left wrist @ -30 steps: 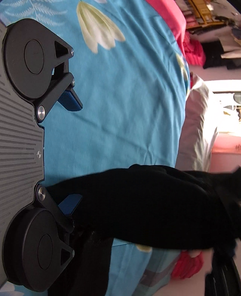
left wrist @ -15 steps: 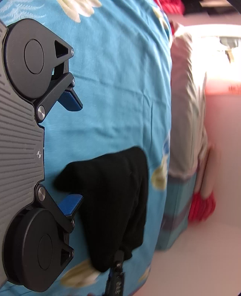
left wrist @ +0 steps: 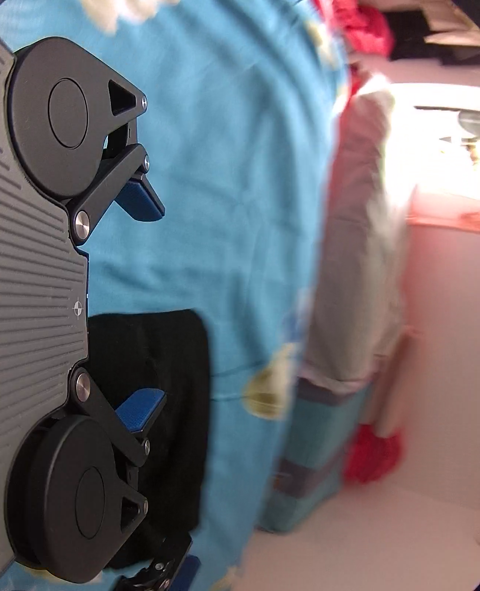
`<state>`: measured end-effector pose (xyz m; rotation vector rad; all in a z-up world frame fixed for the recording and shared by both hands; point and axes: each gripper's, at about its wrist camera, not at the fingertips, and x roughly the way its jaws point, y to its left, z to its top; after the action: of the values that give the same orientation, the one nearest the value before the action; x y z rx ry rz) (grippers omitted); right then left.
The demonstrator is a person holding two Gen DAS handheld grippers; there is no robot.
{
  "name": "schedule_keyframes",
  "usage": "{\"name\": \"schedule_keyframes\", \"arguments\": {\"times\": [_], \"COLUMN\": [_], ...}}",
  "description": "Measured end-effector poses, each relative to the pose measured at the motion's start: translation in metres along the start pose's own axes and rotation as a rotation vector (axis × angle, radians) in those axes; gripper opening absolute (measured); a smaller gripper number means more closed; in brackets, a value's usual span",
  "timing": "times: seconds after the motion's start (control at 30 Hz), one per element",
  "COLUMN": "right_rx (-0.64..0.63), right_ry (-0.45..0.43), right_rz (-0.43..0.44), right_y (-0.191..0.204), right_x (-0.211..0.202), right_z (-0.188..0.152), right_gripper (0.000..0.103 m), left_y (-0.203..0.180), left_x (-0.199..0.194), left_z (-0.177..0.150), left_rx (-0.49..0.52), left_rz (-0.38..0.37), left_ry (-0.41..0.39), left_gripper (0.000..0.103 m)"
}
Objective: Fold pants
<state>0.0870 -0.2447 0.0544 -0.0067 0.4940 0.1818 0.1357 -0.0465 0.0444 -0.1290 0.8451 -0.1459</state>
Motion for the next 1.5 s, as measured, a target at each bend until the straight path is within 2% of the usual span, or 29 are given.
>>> {"name": "schedule_keyframes", "arguments": {"times": [0.07, 0.1, 0.17, 0.2, 0.27, 0.37, 0.47, 0.5, 0.53, 0.57, 0.63, 0.7, 0.77, 1.13, 1.27, 1.37, 1.43, 1.5], "right_rx": [-0.061, -0.072, -0.019, 0.03, 0.147, 0.255, 0.255, 0.216, 0.167, 0.175, 0.344, 0.417, 0.412, 0.471, 0.471, 0.464, 0.459, 0.453], "right_ry": [0.08, 0.129, 0.125, 0.131, 0.148, 0.089, 0.137, 0.168, 0.206, 0.214, 0.214, 0.209, 0.223, 0.245, 0.252, 0.264, 0.274, 0.282], "right_rz": [-0.075, -0.111, -0.083, -0.073, -0.051, -0.092, -0.061, -0.084, -0.164, -0.203, -0.157, -0.147, -0.164, -0.071, -0.027, 0.01, 0.026, 0.041], "right_y": [0.005, -0.002, -0.026, -0.036, -0.057, -0.063, -0.057, -0.055, -0.055, -0.062, -0.087, -0.098, -0.105, -0.113, -0.111, -0.111, -0.114, -0.119], "right_x": [0.014, 0.018, 0.009, 0.004, -0.009, -0.02, 0.003, 0.016, 0.031, 0.037, 0.029, 0.021, 0.022, 0.009, 0.008, 0.009, 0.01, 0.011], "right_z": [-0.016, -0.028, -0.051, -0.055, -0.05, -0.028, -0.021, -0.024, -0.029, -0.034, -0.038, -0.041, -0.041, -0.041, -0.037, -0.035, -0.035, -0.036], "right_gripper": [0.06, 0.063, 0.072, 0.072, 0.072, 0.074, 0.078, 0.081, 0.087, 0.094, 0.091, 0.092, 0.092, 0.093, 0.094, 0.096, 0.097, 0.099], "left_y": [-0.002, 0.0, 0.004, 0.005, 0.006, -0.003, -0.01, -0.011, -0.011, -0.01, -0.011, -0.013, -0.014, -0.017, -0.014, -0.002, 0.009, 0.022], "left_x": [0.013, 0.008, -0.005, -0.01, -0.018, -0.015, -0.009, -0.009, -0.009, -0.01, -0.012, -0.012, -0.011, -0.023, -0.033, -0.036, -0.024, 0.0], "left_z": [-0.018, -0.028, -0.041, -0.044, -0.043, -0.038, -0.041, -0.044, -0.045, -0.045, -0.044, -0.042, -0.04, -0.034, -0.025, -0.013, -0.004, 0.002], "left_rx": [0.025, 0.035, 0.073, 0.083, 0.093, 0.116, 0.127, 0.129, 0.133, 0.136, 0.148, 0.161, 0.163, 0.188, 0.181, 0.151, 0.11, 0.044], "left_rz": [-0.01, -0.022, -0.05, -0.061, -0.064, -0.049, -0.044, -0.044, -0.051, -0.058, -0.05, -0.04, -0.035, -0.033, -0.084, -0.182, -0.222, -0.27], "left_ry": [0.031, -0.006, -0.029, -0.028, -0.022, -0.027, -0.02, -0.018, -0.015, -0.008, -0.007, -0.003, 0.005, 0.013, 0.005, -0.007, 0.028, 0.112], "left_gripper": [0.103, 0.103, 0.103, 0.103, 0.103, 0.103, 0.103, 0.103, 0.103, 0.103, 0.103, 0.103, 0.103, 0.103, 0.103, 0.103, 0.103, 0.103]}}
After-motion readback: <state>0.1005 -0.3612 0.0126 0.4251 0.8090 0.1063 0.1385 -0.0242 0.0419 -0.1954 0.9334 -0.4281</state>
